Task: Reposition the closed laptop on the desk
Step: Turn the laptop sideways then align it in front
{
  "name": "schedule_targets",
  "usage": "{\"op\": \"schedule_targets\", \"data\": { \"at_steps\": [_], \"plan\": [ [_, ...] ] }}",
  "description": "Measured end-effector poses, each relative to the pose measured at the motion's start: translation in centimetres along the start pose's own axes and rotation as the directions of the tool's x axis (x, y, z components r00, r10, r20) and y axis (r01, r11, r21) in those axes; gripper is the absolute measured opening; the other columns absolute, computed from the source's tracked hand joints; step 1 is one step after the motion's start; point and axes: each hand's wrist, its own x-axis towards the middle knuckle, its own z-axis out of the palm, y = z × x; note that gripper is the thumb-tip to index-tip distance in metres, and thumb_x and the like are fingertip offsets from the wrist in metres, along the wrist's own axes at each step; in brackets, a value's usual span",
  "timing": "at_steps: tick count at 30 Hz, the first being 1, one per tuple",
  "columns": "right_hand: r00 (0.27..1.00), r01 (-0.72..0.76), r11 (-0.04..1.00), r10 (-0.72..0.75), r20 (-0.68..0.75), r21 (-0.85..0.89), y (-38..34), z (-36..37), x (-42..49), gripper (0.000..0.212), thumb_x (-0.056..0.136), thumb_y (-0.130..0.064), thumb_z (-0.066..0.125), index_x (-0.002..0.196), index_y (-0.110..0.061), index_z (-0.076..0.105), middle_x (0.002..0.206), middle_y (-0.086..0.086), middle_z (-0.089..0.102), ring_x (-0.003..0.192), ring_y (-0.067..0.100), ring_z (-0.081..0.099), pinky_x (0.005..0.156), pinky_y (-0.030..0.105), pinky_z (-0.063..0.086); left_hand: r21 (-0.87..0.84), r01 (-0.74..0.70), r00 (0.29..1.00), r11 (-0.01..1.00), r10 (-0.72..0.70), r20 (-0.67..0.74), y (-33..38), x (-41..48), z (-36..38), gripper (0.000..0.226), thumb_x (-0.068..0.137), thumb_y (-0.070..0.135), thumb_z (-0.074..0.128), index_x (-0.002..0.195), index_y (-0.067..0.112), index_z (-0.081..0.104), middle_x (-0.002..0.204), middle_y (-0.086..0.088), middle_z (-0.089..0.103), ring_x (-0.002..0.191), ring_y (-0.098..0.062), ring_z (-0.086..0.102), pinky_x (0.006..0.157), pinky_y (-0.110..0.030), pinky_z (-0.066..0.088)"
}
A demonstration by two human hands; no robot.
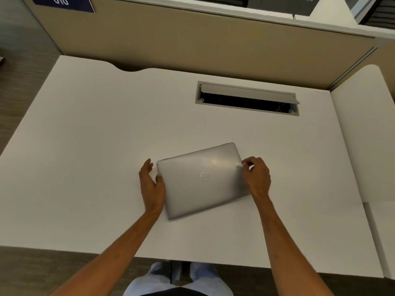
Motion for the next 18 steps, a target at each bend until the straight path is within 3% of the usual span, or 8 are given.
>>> {"op": "schedule_targets", "data": {
  "at_steps": [4,8,9,10,11,12,16,18],
  "plan": [
    [0.983,-0.070,0.996,0.077,0.164,-0.052,0.0,0.0,2.2,0.023,0.102,-0.028,0.064,0.119,-0.016,0.074,0.125,0.007,0.071,0.116,0.029,0.069,0.091,0.036,0.053,-0.114,0.183,0.983,0.977,-0.183,0.007,-0.3,-3.9,-0.7,0.064,0.112,-0.002,0.050,0.173,0.017,0.044,0.166,-0.008,0.058,0.152,-0.025,0.057,0.122,-0.034,0.046],
    [0.954,-0.131,0.991,0.136,0.265,-0.037,-0.2,0.7,2.5,0.033,0.104,-0.037,0.063,0.124,-0.013,0.072,0.124,0.009,0.077,0.119,0.032,0.070,0.090,0.032,0.045,-0.174,0.355,0.935,0.919,-0.344,0.090,-0.1,-4.6,-0.8,0.057,0.115,0.010,0.051,0.171,0.018,0.049,0.163,0.002,0.059,0.142,-0.012,0.055,0.119,-0.029,0.042],
    [0.954,-0.146,0.989,0.147,0.263,-0.024,-0.2,0.6,2.5,0.033,0.104,-0.037,0.063,0.124,-0.012,0.072,0.124,0.009,0.077,0.120,0.032,0.069,0.091,0.033,0.047,-0.175,0.379,0.925,0.909,-0.363,0.113,0.1,-4.4,-0.7,0.049,0.112,0.011,0.053,0.160,0.021,0.061,0.150,0.005,0.065,0.131,-0.012,0.058,0.114,-0.030,0.045],
    [0.952,-0.160,0.987,0.156,0.262,-0.008,-0.2,0.5,2.5,0.033,0.103,-0.036,0.064,0.124,-0.012,0.073,0.126,0.010,0.076,0.121,0.033,0.069,0.095,0.036,0.049,-0.164,0.394,0.917,0.904,-0.375,0.136,0.4,-4.2,-0.6,0.038,0.106,0.010,0.053,0.135,0.024,0.074,0.128,0.008,0.069,0.113,-0.012,0.060,0.101,-0.029,0.049],
    [0.952,-0.173,0.985,0.166,0.257,0.006,-0.3,0.4,2.5,0.033,0.103,-0.035,0.065,0.125,-0.012,0.073,0.127,0.010,0.076,0.122,0.033,0.068,0.099,0.038,0.051,-0.158,0.406,0.910,0.900,-0.381,0.164,0.6,-3.8,-0.4,0.030,0.099,0.007,0.050,0.106,0.021,0.075,0.105,0.010,0.068,0.094,-0.013,0.056,0.083,-0.029,0.046],
    [0.951,-0.191,0.981,0.179,0.252,0.021,-0.3,0.4,2.5,0.032,0.103,-0.033,0.066,0.126,-0.012,0.074,0.129,0.010,0.075,0.124,0.034,0.068,0.102,0.040,0.051,-0.158,0.424,0.899,0.892,-0.394,0.192,0.8,-3.4,-0.4,0.025,0.094,0.002,0.046,0.094,0.012,0.069,0.092,0.007,0.064,0.084,-0.015,0.050,0.073,-0.029,0.038],
    [0.942,-0.261,0.961,0.232,0.243,0.094,-0.3,0.6,2.3,0.031,0.100,-0.028,0.069,0.127,-0.012,0.074,0.132,0.009,0.075,0.125,0.034,0.067,0.105,0.042,0.052,-0.214,0.506,0.859,0.835,-0.466,0.214,1.7,-2.6,-0.1,0.038,0.094,-0.004,0.038,0.105,0.020,0.066,0.102,-0.006,0.063,0.092,-0.022,0.050,0.070,-0.031,0.038],
    [0.934,-0.290,0.950,0.254,0.251,0.117,-0.3,0.7,2.4,0.032,0.100,-0.027,0.070,0.127,-0.011,0.074,0.133,0.010,0.074,0.126,0.035,0.067,0.109,0.043,0.053,-0.235,0.537,0.842,0.810,-0.502,0.196,1.8,-2.5,0.4,0.030,0.095,0.000,0.041,0.093,0.021,0.063,0.089,-0.002,0.061,0.081,-0.023,0.046,0.068,-0.031,0.034]
  ]
}}
